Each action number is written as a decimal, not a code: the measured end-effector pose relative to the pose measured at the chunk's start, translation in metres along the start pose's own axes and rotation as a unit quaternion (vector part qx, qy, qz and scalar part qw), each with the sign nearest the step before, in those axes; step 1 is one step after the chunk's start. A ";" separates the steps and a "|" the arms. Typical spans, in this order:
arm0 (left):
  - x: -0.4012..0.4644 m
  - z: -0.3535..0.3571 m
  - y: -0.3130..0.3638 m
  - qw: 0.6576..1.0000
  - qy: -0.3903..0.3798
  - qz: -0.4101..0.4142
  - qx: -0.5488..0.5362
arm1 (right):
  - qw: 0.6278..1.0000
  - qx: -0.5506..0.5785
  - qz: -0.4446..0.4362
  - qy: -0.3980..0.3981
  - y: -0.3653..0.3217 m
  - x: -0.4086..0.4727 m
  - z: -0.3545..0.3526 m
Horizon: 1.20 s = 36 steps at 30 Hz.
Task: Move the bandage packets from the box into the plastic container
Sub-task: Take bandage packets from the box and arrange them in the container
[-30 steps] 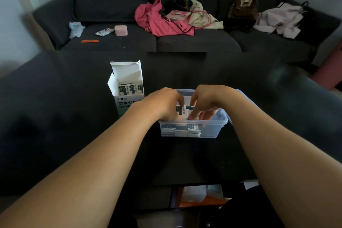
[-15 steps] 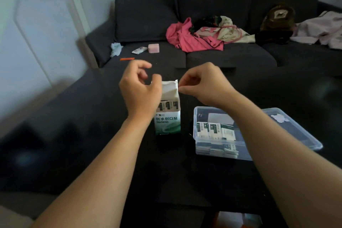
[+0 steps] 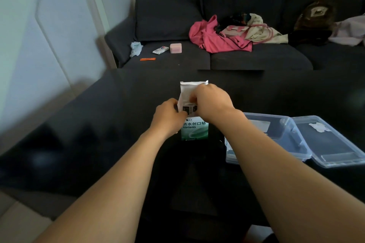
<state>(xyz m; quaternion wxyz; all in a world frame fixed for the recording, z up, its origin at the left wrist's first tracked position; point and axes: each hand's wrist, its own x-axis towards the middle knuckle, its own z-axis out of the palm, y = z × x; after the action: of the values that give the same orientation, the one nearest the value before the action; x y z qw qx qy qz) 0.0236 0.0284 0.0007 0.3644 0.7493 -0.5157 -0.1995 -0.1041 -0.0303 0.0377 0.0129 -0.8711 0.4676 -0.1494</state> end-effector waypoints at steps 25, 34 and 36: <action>-0.008 0.001 0.002 0.999 -0.020 -0.012 -0.044 | 0.998 0.015 0.007 -0.055 0.014 0.009 0.011; -0.007 -0.001 0.003 0.999 -0.009 -0.035 -0.023 | 1.000 0.011 -0.007 0.003 0.006 0.004 -0.003; -0.007 -0.001 0.002 0.999 -0.008 -0.035 -0.017 | 1.000 0.020 -0.015 0.018 0.005 0.003 -0.011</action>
<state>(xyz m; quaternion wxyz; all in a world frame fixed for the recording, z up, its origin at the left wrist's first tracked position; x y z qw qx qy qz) 0.0200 0.0346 0.0025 0.3657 0.7591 -0.4884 -0.2270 -0.1104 -0.0342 0.0484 0.0200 -0.8747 0.4517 -0.1745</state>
